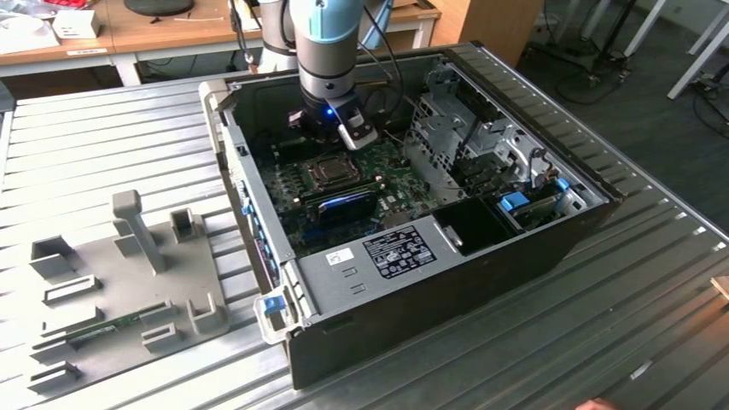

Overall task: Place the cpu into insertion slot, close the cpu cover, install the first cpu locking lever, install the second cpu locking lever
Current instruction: 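Install the first cpu locking lever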

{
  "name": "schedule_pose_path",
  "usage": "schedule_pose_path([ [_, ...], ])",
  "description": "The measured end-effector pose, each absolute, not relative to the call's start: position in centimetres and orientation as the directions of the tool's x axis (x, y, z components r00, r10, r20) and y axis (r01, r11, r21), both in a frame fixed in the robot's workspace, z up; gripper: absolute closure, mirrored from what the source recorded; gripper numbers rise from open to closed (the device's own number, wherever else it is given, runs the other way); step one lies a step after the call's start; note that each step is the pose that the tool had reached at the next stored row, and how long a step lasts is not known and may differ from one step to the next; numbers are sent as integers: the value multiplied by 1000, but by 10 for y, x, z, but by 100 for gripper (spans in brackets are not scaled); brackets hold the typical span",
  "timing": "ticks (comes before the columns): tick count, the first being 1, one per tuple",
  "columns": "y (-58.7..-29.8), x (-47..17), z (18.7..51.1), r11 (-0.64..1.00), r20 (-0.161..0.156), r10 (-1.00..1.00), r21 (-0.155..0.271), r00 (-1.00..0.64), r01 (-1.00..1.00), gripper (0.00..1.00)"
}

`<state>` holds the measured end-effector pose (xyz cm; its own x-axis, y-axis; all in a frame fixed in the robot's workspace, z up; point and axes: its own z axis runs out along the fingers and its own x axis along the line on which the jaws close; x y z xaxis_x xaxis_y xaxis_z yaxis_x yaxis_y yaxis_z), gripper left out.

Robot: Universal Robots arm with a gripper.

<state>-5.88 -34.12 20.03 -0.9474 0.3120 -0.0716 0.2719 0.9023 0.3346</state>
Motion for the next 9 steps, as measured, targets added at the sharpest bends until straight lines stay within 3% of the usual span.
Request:
schedule_pose_path([
  [9,-341,-59,200,902,-72,312,335,-947,272,90],
])
